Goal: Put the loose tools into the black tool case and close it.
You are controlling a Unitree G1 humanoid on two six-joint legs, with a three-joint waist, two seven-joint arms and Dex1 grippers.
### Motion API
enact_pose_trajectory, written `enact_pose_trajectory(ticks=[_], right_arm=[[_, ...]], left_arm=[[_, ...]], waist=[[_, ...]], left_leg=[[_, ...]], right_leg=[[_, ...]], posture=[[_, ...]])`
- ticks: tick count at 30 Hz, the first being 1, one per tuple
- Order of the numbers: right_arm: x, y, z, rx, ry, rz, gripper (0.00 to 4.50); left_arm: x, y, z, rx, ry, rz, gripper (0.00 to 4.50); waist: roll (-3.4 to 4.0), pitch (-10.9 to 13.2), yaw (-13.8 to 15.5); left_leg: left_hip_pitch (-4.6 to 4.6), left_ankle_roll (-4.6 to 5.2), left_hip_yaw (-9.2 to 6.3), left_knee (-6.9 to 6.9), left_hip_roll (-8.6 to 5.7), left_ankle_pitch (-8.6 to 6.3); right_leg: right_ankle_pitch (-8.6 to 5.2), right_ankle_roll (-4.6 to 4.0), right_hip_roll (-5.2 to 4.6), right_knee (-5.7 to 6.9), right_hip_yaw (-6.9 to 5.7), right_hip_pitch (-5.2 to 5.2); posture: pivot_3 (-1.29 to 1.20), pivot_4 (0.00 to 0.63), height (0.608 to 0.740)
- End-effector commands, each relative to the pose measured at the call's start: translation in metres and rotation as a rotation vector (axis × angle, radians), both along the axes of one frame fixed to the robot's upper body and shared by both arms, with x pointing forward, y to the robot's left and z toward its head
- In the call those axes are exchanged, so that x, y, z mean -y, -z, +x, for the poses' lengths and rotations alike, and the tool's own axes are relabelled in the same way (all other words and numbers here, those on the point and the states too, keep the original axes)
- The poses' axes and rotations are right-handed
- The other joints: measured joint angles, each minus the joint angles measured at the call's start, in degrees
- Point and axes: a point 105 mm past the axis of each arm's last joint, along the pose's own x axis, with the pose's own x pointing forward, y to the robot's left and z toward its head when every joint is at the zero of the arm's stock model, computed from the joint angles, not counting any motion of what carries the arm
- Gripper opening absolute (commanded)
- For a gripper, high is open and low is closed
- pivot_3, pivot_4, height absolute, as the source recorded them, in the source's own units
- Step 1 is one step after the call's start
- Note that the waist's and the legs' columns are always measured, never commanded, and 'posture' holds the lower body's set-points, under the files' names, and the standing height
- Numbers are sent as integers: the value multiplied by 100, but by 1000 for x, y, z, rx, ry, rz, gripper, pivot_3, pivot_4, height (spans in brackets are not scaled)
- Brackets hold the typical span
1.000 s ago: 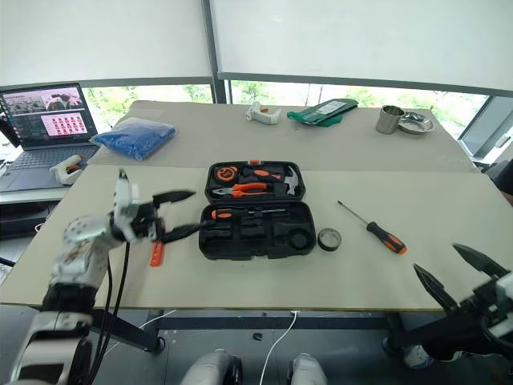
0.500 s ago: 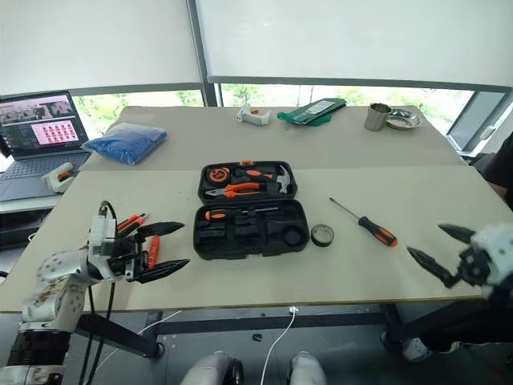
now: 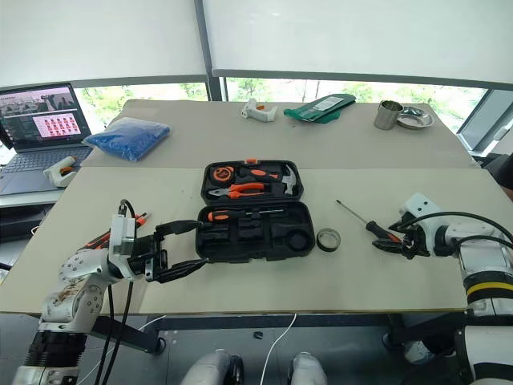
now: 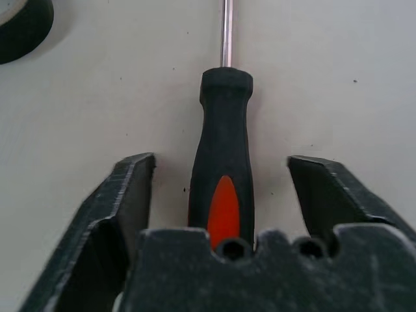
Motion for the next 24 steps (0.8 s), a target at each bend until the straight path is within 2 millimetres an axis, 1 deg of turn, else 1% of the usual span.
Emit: enact_pose_trajectory(ticks=[1, 3, 4, 5, 6, 8, 9, 10, 13, 15, 18, 21, 24], right_arm=[[10, -7, -5, -26, 22, -2, 1981], [10, -15, -8, -8, -14, 11, 1285], [9, -21, -9, 21, -42, 21, 1006], [6, -29, -9, 60, -76, 30, 1014], [1, -41, -9, 105, -127, 52, 1015], [-16, -70, -5, 199, -217, 111, 1015], [-29, -82, -3, 226, -287, 117, 1015], [-42, -90, -3, 238, -357, 106, 1015], [-94, -105, -1, 268, -582, 69, 1015], [-125, -107, 2, 273, -706, 32, 1015], [-160, -102, 14, 279, -802, -45, 1015], [-180, -96, 27, 276, -838, -103, 1015], [-191, -85, 36, 248, -877, -191, 1015]], left_arm=[[-3, -10, -4, 49, -3, -5, 4500], [-4, -11, -4, 52, -14, -9, 4500], [-5, -12, -3, 54, -22, -18, 4500], [-6, -13, -2, 55, -33, -26, 4500], [-8, -13, -1, 58, -46, -33, 4500], [-14, -15, 4, 63, -92, -52, 4500], [-18, -17, 7, 65, -129, -68, 4500], [-22, -18, 10, 64, -162, -84, 4500], [-34, -16, 15, 51, -260, -89, 4500], [-42, -14, 19, 44, -320, -80, 4500], [-48, -13, 21, 51, -373, -75, 4500], [-43, -8, 14, 38, -337, -46, 4500], [-37, -4, 8, 35, -296, -16, 4500]], waist=[[0, 0, 3], [0, 0, 9], [0, 0, 11], [0, 0, 11], [1, 0, 2], [3, 2, -31], [6, 3, -68], [7, 4, -101], [6, 4, -190], [5, 5, -205], [5, 5, -176], [7, 7, -113], [8, 7, -60]], left_leg=[[0, 0, 0, 0, 0, 0], [0, -1, 0, 0, 0, 1], [-1, -1, 0, 0, 0, 1], [-1, -1, 0, 0, 0, 1], [-2, -1, 0, 0, 0, 1], [-4, -1, 3, 0, 1, 1], [-3, -1, 4, 0, 3, 1], [0, -1, 5, 0, 5, 1], [11, -6, 6, -1, 13, 3], [18, -12, 5, -2, 24, 6], [18, -20, 5, -3, 25, 10], [8, -22, 5, -3, 18, 12], [-16, -23, 5, -3, 4, 12]], right_leg=[[2, -3, 0, -2, 0, 0], [4, -5, 0, -3, 0, -1], [4, -5, 0, -3, 1, -2], [4, -4, 0, -3, 1, -2], [4, -4, 0, -3, 1, -3], [5, -2, 0, -3, 2, -7], [6, -2, 1, -1, 2, -7], [7, -3, 1, 0, 3, -8], [10, -5, 5, 8, 4, -6], [12, -9, 18, 11, 4, -5], [14, -12, 21, 16, 3, -8], [15, -15, 15, 19, 3, -18], [16, -17, 2, 18, 1, -40]], posture=[[0, 150, 740], [0, 150, 740], [0, 150, 740], [0, 150, 740], [0, 150, 740], [0, 150, 740], [0, 150, 740], [0, 150, 740], [0, 150, 740], [0, 150, 740], [0, 150, 740], [0, 150, 740], [0, 150, 740]])
